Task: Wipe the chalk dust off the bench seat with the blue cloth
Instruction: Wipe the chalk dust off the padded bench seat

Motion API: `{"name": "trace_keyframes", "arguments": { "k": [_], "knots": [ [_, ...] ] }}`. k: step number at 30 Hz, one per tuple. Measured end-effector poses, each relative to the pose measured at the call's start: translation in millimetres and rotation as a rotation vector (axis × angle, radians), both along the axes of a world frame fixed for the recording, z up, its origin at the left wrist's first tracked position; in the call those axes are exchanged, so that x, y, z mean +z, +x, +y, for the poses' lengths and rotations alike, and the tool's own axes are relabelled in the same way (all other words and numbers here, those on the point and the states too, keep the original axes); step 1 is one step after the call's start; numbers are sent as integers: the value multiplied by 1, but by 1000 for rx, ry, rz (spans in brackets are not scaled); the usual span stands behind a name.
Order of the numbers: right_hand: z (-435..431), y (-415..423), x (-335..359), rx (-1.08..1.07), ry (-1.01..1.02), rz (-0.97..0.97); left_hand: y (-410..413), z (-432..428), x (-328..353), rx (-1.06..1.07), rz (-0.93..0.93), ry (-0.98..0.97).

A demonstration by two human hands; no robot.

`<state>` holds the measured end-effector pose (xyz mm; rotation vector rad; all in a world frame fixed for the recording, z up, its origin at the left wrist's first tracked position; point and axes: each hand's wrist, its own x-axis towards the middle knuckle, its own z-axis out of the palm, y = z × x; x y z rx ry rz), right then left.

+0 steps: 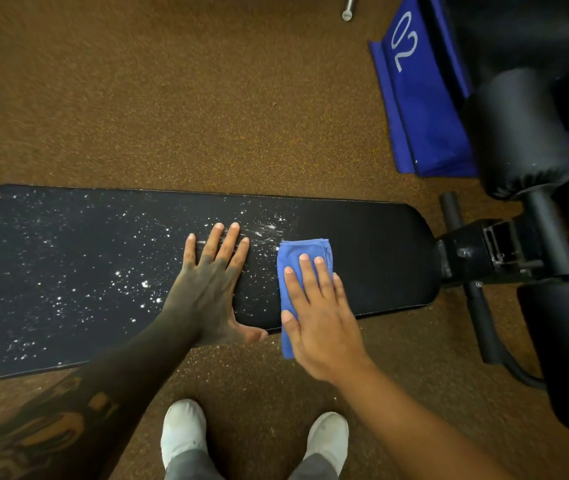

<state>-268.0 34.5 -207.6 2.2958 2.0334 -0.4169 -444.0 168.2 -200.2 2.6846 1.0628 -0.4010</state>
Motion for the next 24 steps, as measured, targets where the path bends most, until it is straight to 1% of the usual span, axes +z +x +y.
{"name": "trace_keyframes", "arguments": {
  "k": [3, 8, 11, 14, 16, 17, 21, 22, 24],
  "knots": [
    [20, 13, -1, -13, -8, 0, -1, 1, 0, 5, -11, -9],
    [84, 20, -4, -70, 19, -18, -1, 2, 1, 22, 15, -11],
    [71, 12, -3, -73, 17, -13, -4, 2, 0, 28, 3, -18],
    [44, 3, 3, 4, -5, -10, -7, 3, -1, 24, -6, -22],
    [54, 15, 1, 9, -6, -10, -8, 4, -1, 25, -6, -19],
    [66, 22, 0, -30, 3, -19, -9, 5, 0, 23, -3, -26],
    [120, 29, -2, -323, -9, -27, -14, 9, 0, 24, 25, -52],
    [126, 21, -1, -342, -4, -33, -15, 9, 1, 26, 26, -54],
    [128, 3, -1, -250, 10, -32, -18, 8, 2, 29, 23, -50]
  ]
}}
